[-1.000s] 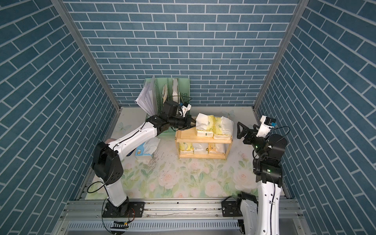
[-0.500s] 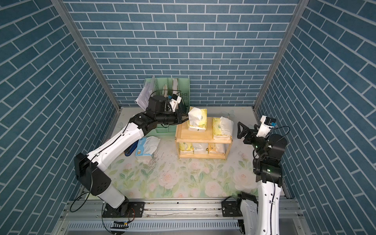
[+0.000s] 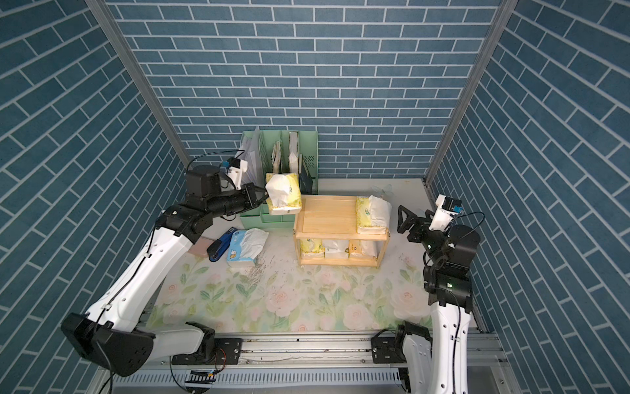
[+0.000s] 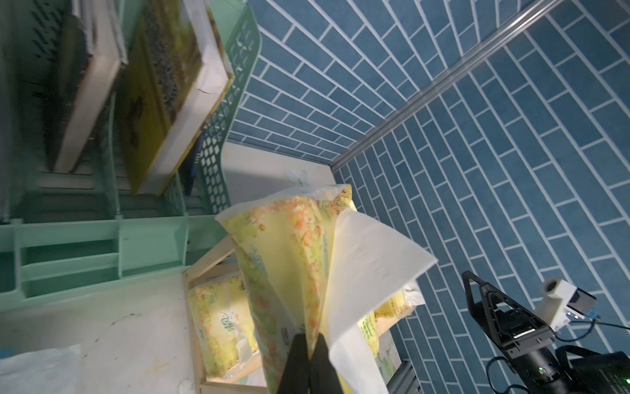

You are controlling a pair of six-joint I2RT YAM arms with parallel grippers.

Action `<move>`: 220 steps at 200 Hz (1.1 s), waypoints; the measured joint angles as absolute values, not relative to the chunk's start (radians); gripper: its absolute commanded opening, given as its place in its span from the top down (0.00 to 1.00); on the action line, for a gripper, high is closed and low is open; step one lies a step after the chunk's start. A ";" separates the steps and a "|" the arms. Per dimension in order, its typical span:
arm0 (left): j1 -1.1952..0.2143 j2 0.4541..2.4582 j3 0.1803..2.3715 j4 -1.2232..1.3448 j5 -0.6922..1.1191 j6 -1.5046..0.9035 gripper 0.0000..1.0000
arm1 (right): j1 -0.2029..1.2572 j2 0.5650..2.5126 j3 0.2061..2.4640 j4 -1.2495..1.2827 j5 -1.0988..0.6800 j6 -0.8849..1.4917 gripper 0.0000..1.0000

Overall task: Remove the tissue boxes from the shelf
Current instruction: Pick up a box of tissues from the shelf, then place the box of tissues at the center of the board.

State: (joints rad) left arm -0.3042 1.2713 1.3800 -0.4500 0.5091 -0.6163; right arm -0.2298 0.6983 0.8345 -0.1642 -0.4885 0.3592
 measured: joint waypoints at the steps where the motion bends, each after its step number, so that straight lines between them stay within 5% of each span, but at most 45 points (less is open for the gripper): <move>1: -0.302 1.270 1.379 -0.451 0.509 -0.616 1.00 | -0.230 0.698 0.834 -0.164 -0.488 0.360 0.00; 72: -0.174 1.190 1.225 -0.520 0.509 -0.545 1.00 | -0.230 0.700 0.834 -0.165 -0.485 0.359 0.00; 220: -0.210 1.449 1.036 -0.411 0.562 -0.416 1.00 | -0.230 0.716 0.834 -0.172 -0.484 0.359 0.00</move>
